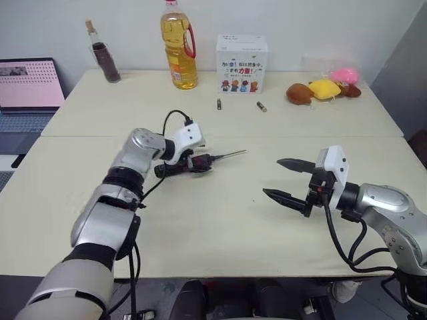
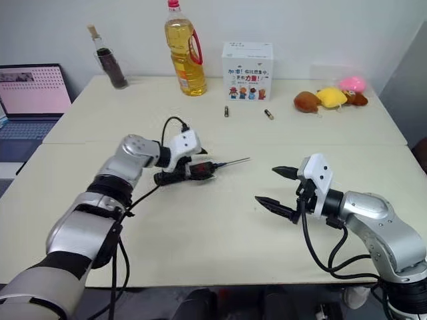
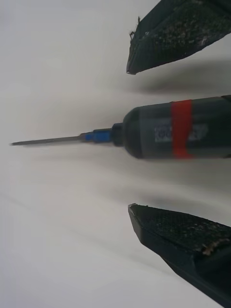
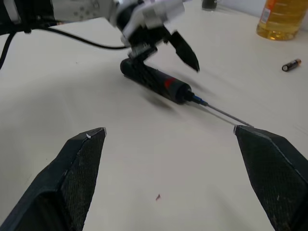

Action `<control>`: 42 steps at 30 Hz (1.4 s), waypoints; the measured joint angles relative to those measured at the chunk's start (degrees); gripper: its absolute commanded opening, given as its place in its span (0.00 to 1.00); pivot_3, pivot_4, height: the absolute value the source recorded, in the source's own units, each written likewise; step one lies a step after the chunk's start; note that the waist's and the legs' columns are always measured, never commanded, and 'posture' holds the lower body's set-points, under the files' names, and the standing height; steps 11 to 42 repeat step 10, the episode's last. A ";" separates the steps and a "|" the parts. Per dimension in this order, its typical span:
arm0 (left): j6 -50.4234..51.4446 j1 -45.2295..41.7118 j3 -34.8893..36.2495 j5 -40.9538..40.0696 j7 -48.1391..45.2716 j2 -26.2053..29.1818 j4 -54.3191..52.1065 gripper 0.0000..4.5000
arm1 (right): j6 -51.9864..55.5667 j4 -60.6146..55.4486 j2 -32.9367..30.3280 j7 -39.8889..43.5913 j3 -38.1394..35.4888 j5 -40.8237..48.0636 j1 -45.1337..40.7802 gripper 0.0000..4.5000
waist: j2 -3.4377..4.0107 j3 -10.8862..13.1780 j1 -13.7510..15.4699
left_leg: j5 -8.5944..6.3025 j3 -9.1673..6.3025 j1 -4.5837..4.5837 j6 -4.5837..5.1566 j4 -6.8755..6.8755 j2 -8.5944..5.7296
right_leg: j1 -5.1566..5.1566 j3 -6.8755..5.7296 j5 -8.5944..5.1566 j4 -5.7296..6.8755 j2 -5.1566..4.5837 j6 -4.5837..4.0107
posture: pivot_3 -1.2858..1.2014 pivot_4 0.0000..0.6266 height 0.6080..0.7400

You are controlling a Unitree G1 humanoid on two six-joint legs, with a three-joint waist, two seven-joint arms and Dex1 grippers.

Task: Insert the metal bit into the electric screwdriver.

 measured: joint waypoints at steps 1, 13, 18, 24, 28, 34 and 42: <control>0.77 0.74 0.94 -0.88 -0.75 1.19 -1.64 0.99 | -0.17 0.52 -0.34 0.27 -0.03 -0.05 0.01 1.00 | 0.00 0.00 -0.19 | 0.00 -0.01 0.01 0.00 -0.01 0.01 | 0.00 0.03 -0.01 0.00 0.00 -0.01 | 0.52 0.24 1.00; 16.89 19.82 13.11 -10.59 -3.83 16.42 -22.61 0.99 | -7.25 20.07 -3.44 6.71 -0.30 -5.76 -6.43 1.00 | 0.04 0.02 -0.55 | 0.00 -0.02 0.11 -0.01 -0.03 0.57 | 0.00 0.14 -0.01 0.04 0.09 -0.02 | 0.52 0.24 1.00; 16.89 19.82 13.11 -10.59 -3.83 16.42 -22.61 0.99 | -7.25 20.07 -3.44 6.71 -0.30 -5.76 -6.43 1.00 | 0.04 0.02 -0.55 | 0.00 -0.02 0.11 -0.01 -0.03 0.57 | 0.00 0.14 -0.01 0.04 0.09 -0.02 | 0.52 0.24 1.00; 16.89 19.82 13.11 -10.59 -3.83 16.42 -22.61 0.99 | -7.25 20.07 -3.44 6.71 -0.30 -5.76 -6.43 1.00 | 0.04 0.02 -0.55 | 0.00 -0.02 0.11 -0.01 -0.03 0.57 | 0.00 0.14 -0.01 0.04 0.09 -0.02 | 0.52 0.24 1.00; 16.89 19.82 13.11 -10.59 -3.83 16.42 -22.61 0.99 | -7.25 20.07 -3.44 6.71 -0.30 -5.76 -6.43 1.00 | 0.04 0.02 -0.55 | 0.00 -0.02 0.11 -0.01 -0.03 0.57 | 0.00 0.14 -0.01 0.04 0.09 -0.02 | 0.52 0.24 1.00; 16.89 19.82 13.11 -10.59 -3.83 16.42 -22.61 0.99 | -7.25 20.07 -3.44 6.71 -0.30 -5.76 -6.43 1.00 | 0.04 0.02 -0.55 | 0.00 -0.02 0.11 -0.01 -0.03 0.57 | 0.00 0.14 -0.01 0.04 0.09 -0.02 | 0.52 0.24 1.00; 16.89 19.82 13.11 -10.59 -3.83 16.42 -22.61 0.99 | -7.25 20.07 -3.44 6.71 -0.30 -5.76 -6.43 1.00 | 0.04 0.02 -0.55 | 0.00 -0.02 0.11 -0.01 -0.03 0.57 | 0.00 0.14 -0.01 0.04 0.09 -0.02 | 0.52 0.24 1.00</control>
